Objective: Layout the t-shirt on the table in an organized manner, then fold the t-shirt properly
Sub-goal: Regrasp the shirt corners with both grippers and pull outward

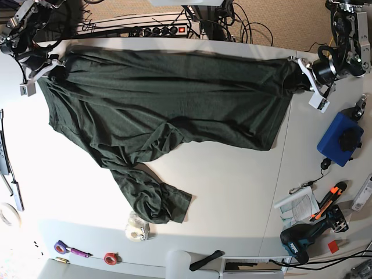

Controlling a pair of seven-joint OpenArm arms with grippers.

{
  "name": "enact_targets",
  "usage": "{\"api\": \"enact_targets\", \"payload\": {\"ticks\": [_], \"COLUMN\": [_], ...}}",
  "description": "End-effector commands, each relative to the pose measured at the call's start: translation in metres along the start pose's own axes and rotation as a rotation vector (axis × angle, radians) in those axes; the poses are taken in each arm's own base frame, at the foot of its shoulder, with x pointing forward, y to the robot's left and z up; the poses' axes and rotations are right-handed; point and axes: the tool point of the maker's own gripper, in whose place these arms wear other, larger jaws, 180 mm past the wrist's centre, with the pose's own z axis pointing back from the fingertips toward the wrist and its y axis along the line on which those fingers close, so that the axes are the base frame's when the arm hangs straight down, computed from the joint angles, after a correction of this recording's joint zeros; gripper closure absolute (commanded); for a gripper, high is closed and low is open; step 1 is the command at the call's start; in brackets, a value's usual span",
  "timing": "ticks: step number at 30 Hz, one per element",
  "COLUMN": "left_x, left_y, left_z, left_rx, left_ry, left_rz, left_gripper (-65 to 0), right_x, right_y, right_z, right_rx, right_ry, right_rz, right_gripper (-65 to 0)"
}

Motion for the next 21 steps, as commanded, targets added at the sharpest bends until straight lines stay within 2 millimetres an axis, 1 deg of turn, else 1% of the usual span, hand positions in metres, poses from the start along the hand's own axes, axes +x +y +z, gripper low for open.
{"api": "enact_targets", "payload": {"ticks": [1, 8, 11, 14, 15, 16, 17, 18, 19, 20, 21], "left_x": [-0.040, -0.045, -0.043, -0.037, -0.034, -0.031, -0.028, -0.025, -0.021, -0.017, -0.014], "left_y": [0.015, 0.013, 0.013, 0.012, 0.011, 0.012, 0.012, 0.013, 0.014, 0.015, 0.015], "left_z": [0.007, 0.007, 0.007, 0.006, 0.005, 0.005, 0.004, 0.004, 0.004, 0.003, 0.003], "left_rx": [0.071, 0.065, 0.065, 0.056, 0.052, 0.053, 0.054, 0.056, 0.058, 0.059, 0.060], "left_ry": [0.181, 0.197, 0.188, 0.167, 0.160, 0.154, 0.148, 0.143, 0.136, 0.129, 0.122], "left_rz": [-0.013, -0.005, -0.006, -0.003, -0.003, -0.005, -0.009, -0.012, -0.015, -0.019, -0.023], "left_gripper": [0.0, 0.0, 0.0, 0.0, -2.5, -10.7, -18.2, -23.5, -26.1, -26.4, -26.4], "right_x": [-0.003, -0.005, -0.004, -0.002, -0.001, -0.001, 0.000, 0.000, 0.001, 0.002, 0.005], "right_y": [-0.011, -0.011, -0.011, -0.010, -0.010, -0.010, -0.010, -0.010, -0.010, -0.010, -0.009], "right_z": [0.006, 0.007, 0.007, 0.006, 0.006, 0.006, 0.006, 0.006, 0.006, 0.006, 0.006], "right_rx": [-0.042, -0.041, -0.041, -0.040, -0.041, -0.040, -0.040, -0.039, -0.039, -0.039, -0.033], "right_ry": [0.038, 0.046, 0.045, 0.033, 0.033, 0.032, 0.030, 0.029, 0.024, 0.016, 0.002], "right_rz": [0.015, 0.014, 0.014, 0.014, 0.015, 0.015, 0.015, 0.015, 0.015, 0.015, 0.015], "right_gripper": [0.0, 0.0, 0.0, 0.0, 0.0, 0.0, -6.3, -13.8, -19.6, -22.8, -23.2]}}
